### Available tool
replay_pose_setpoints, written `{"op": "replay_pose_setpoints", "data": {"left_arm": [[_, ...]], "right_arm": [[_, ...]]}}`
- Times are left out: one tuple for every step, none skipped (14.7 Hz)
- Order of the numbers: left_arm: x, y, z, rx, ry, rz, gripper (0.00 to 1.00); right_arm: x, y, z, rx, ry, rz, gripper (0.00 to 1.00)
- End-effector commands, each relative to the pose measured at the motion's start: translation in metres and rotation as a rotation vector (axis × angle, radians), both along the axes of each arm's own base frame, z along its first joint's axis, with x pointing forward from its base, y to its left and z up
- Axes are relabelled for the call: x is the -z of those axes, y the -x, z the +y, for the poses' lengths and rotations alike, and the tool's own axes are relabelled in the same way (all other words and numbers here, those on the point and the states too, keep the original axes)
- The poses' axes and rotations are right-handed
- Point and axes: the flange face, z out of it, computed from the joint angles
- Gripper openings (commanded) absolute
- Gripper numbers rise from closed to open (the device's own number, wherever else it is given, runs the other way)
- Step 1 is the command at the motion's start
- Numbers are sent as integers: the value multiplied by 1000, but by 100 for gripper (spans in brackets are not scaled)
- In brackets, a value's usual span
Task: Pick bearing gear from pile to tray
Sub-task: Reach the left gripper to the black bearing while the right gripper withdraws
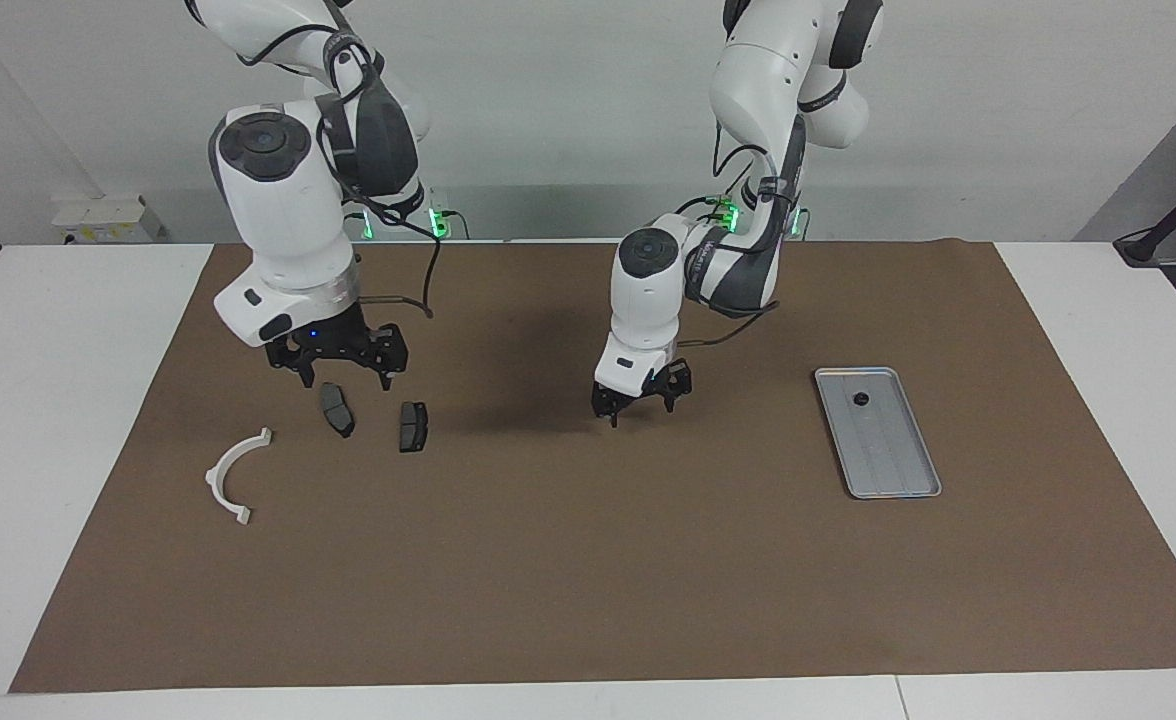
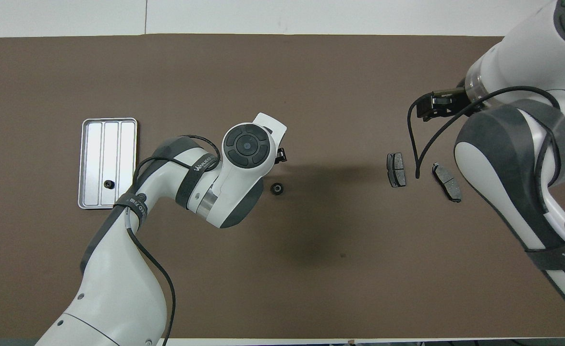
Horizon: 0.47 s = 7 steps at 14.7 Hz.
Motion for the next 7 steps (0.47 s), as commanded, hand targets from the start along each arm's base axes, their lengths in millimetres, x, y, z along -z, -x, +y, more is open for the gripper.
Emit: {"op": "replay_pose_setpoints", "data": {"left_arm": [[-6,18,-24,-1,34,25,100],[-6,19,-25,-1,37,26,100],[-6,24,-31,11,42,24,100],[-5,26,-34,9,50,29,100],[-1,28,-32,7,48,35,100],[0,29,-31,6,47,38,100],[1,30,-31,6,45,42,100]], "right_arm": [[-4,6,-9,-20,-11,17,100],[-4,6,-10,-17,-11,17,100],[-4,6,-12,-14,-11,17,100],[-4,5,-12,-14,-11,16,100],[-4,5,-11,-15,-12,14,100],[-4,6,-11,-16,-12,15,100],[-4,6,-9,-18,-14,15,100]]}}
